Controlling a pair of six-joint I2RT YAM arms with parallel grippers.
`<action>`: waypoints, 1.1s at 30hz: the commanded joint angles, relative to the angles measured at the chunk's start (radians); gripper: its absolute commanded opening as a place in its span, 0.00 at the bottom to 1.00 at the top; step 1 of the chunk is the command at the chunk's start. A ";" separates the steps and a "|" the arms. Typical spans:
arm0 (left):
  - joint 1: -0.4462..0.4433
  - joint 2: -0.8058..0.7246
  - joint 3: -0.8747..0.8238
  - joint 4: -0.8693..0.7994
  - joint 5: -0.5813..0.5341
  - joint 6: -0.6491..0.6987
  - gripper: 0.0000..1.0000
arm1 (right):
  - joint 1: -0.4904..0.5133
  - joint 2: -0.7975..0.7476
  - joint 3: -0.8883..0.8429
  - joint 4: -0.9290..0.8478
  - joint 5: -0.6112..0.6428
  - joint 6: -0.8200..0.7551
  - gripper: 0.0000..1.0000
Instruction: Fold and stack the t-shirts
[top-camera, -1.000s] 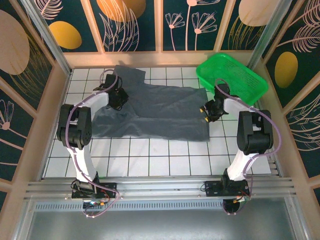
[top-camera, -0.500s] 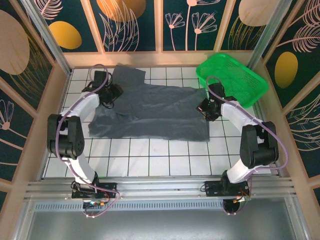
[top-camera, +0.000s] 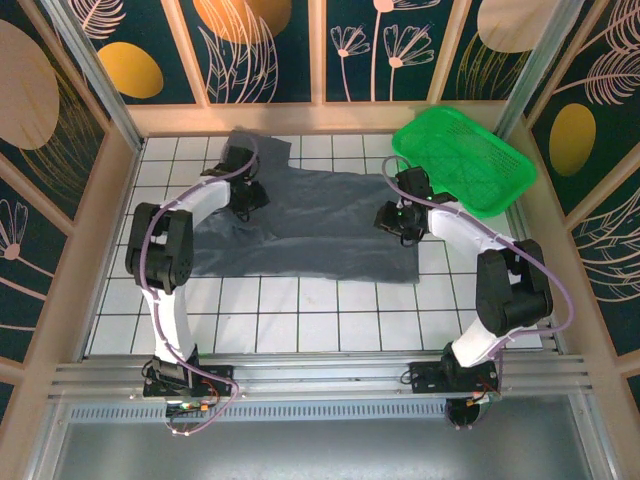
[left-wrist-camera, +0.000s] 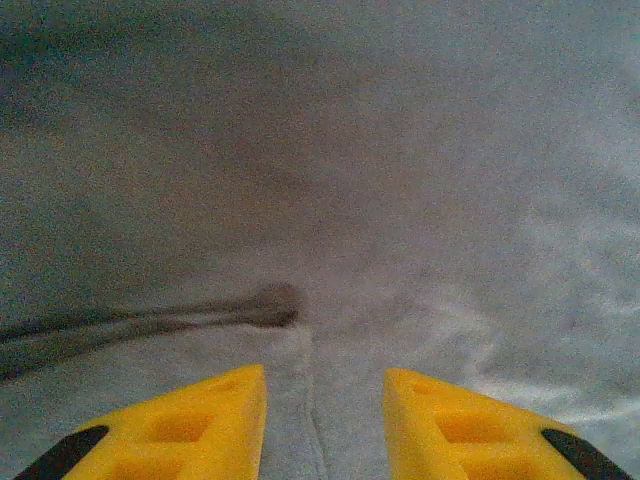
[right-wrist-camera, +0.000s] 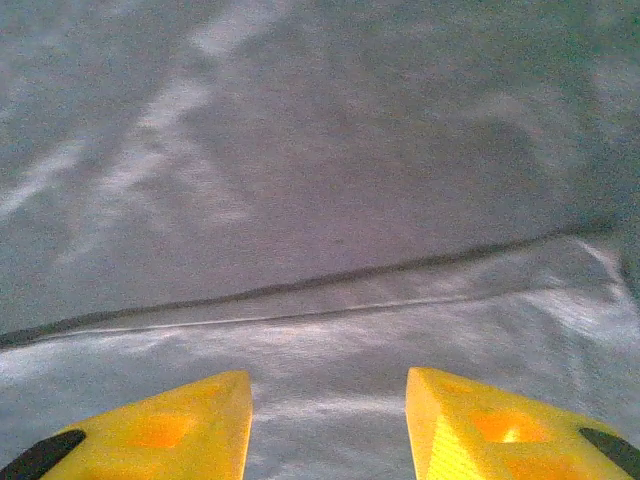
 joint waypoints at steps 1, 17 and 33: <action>-0.001 0.026 0.034 -0.057 -0.091 0.051 0.38 | 0.002 -0.014 0.040 0.041 -0.091 -0.082 0.46; -0.045 0.140 0.113 -0.085 -0.174 0.083 0.24 | 0.000 -0.013 0.117 0.044 -0.198 -0.035 0.46; -0.082 0.038 0.127 -0.075 -0.199 0.064 0.00 | -0.007 -0.015 0.127 0.042 -0.201 -0.026 0.46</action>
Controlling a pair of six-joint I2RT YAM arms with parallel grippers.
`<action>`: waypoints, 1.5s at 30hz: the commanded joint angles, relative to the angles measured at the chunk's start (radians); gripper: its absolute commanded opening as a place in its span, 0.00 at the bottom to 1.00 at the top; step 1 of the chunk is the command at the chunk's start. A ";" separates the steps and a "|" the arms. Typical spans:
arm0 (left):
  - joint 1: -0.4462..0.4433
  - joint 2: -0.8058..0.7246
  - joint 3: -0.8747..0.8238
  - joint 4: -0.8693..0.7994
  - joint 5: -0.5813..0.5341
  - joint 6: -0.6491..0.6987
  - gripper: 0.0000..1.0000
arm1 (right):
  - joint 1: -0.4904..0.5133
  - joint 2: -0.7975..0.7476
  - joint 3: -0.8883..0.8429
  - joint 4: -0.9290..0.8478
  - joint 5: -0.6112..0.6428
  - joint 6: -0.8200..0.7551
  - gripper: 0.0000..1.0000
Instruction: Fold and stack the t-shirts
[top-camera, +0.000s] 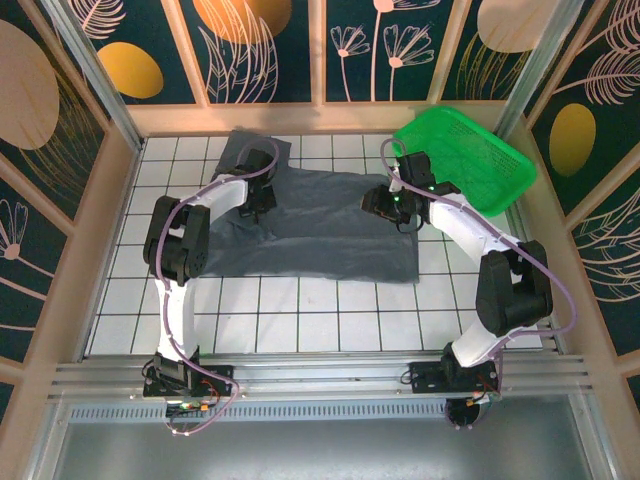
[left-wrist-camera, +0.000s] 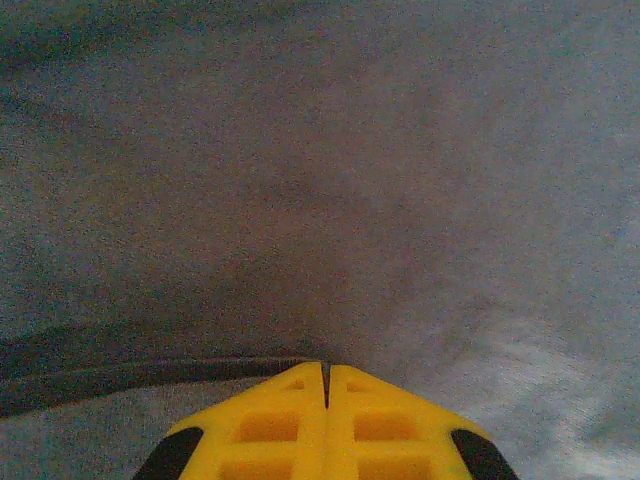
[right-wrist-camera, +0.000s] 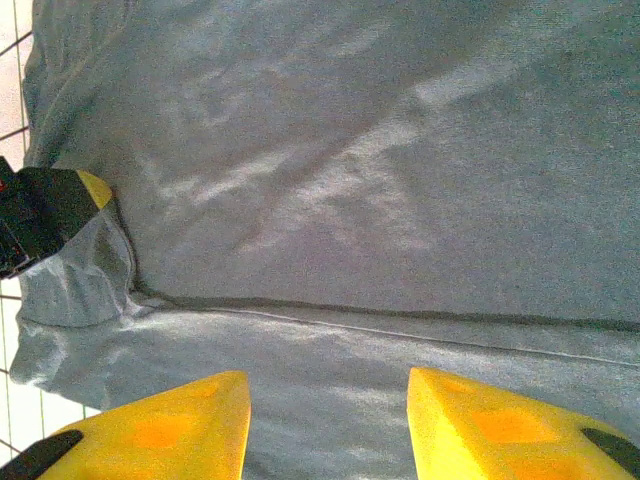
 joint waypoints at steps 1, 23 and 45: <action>-0.020 -0.076 0.020 -0.010 -0.019 -0.011 0.00 | -0.007 -0.017 0.028 0.010 -0.016 0.013 0.46; -0.066 -0.142 0.000 -0.027 -0.047 0.005 0.57 | -0.013 -0.071 -0.048 0.000 -0.021 0.031 0.48; 0.248 -0.373 -0.673 0.130 0.066 -0.430 0.27 | -0.064 0.050 -0.248 -0.103 0.176 0.077 0.44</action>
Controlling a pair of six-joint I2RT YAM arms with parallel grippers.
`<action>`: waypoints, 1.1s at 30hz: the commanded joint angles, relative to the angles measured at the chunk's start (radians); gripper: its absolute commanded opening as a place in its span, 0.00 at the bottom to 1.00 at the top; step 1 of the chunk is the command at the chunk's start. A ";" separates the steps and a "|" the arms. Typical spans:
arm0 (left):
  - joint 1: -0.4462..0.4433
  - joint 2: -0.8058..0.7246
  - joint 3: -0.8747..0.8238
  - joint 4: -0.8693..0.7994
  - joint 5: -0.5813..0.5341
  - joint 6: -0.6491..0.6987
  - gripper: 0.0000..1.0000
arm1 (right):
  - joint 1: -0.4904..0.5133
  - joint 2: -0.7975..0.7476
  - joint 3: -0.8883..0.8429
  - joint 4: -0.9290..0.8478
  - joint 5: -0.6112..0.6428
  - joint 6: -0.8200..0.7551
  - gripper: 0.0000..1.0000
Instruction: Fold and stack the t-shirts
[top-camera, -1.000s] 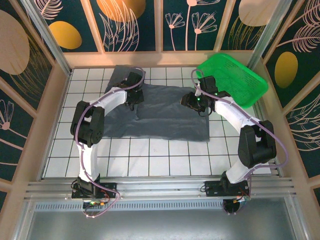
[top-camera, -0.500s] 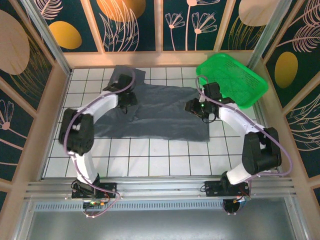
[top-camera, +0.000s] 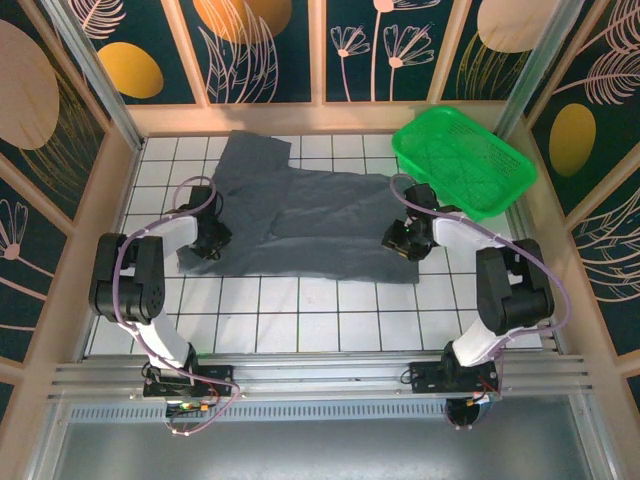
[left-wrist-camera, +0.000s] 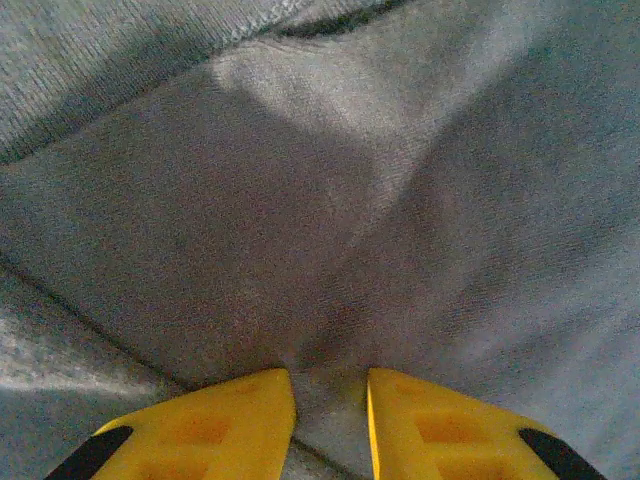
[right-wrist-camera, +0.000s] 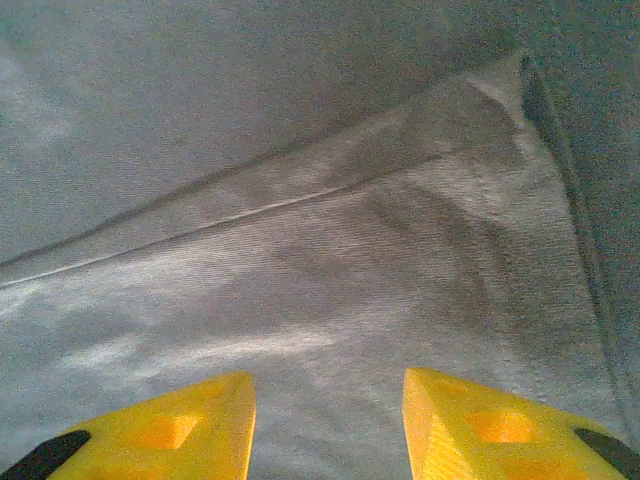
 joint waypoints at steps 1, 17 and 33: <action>0.009 0.023 -0.089 -0.011 -0.021 -0.136 0.26 | -0.006 0.053 -0.011 -0.056 0.039 -0.002 0.44; 0.009 -0.547 -0.588 -0.133 -0.027 -0.496 0.22 | 0.050 -0.016 -0.160 -0.254 0.031 -0.012 0.47; 0.009 -0.408 -0.063 -0.279 -0.248 -0.307 0.35 | 0.055 -0.130 0.093 -0.033 0.115 -0.022 0.49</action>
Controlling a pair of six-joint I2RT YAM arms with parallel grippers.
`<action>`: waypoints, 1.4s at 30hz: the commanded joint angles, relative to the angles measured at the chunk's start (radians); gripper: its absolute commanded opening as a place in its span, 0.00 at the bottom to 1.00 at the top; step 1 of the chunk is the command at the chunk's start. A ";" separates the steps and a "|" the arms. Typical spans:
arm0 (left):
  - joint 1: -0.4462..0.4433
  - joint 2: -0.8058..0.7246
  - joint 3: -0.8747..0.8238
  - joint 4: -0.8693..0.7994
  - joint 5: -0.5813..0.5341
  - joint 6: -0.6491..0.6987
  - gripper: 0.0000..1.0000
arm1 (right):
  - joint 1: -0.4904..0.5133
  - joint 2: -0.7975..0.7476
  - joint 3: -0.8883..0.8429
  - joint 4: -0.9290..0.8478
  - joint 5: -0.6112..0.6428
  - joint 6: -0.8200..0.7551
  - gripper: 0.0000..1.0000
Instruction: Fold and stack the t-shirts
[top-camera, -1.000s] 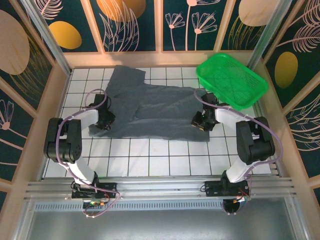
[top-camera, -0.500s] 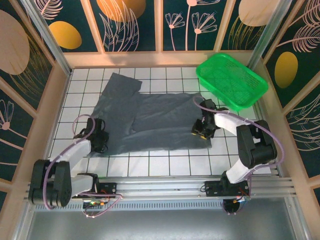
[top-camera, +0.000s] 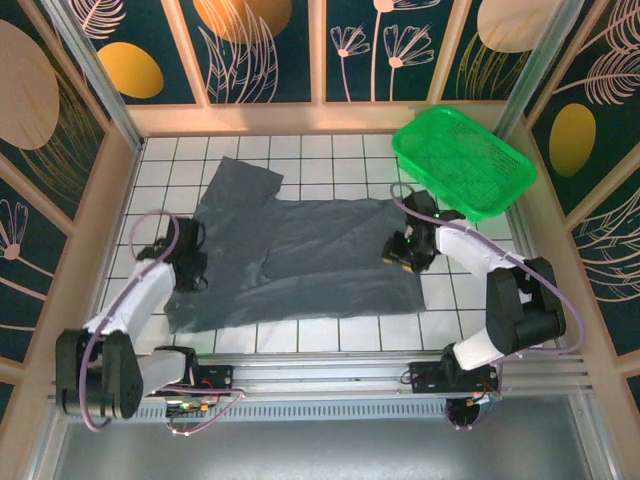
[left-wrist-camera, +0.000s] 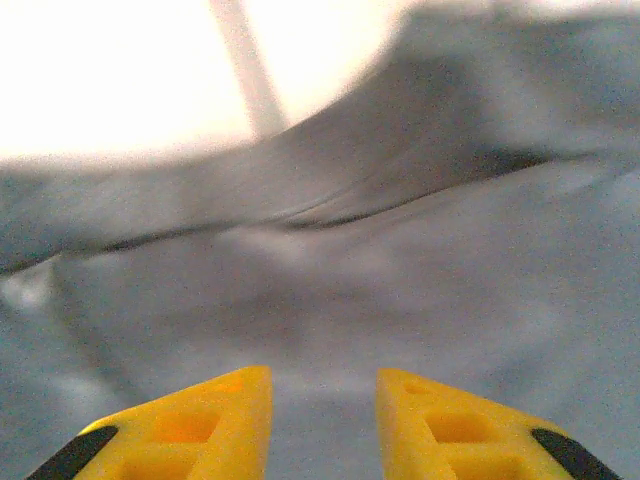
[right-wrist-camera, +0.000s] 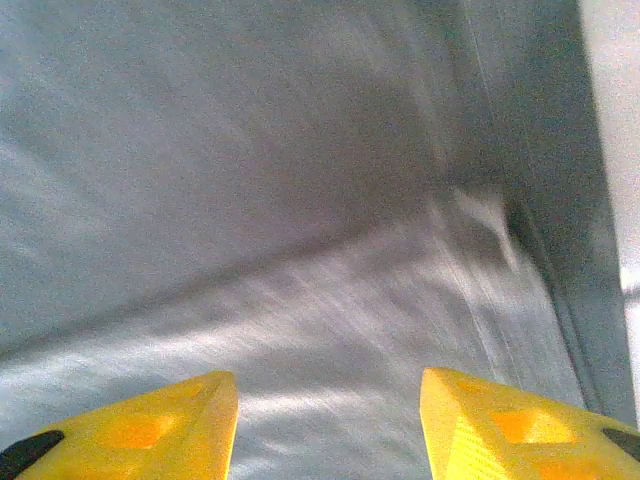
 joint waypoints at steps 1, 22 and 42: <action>0.006 0.148 0.201 0.006 -0.081 0.147 0.35 | 0.007 0.049 0.136 0.153 0.121 0.006 0.47; 0.010 1.075 1.211 0.173 -0.015 0.714 0.42 | -0.124 0.791 0.947 0.102 0.355 -0.043 0.31; 0.020 1.543 1.730 0.071 -0.031 0.749 0.68 | 0.012 0.503 0.741 0.106 0.207 -0.046 0.42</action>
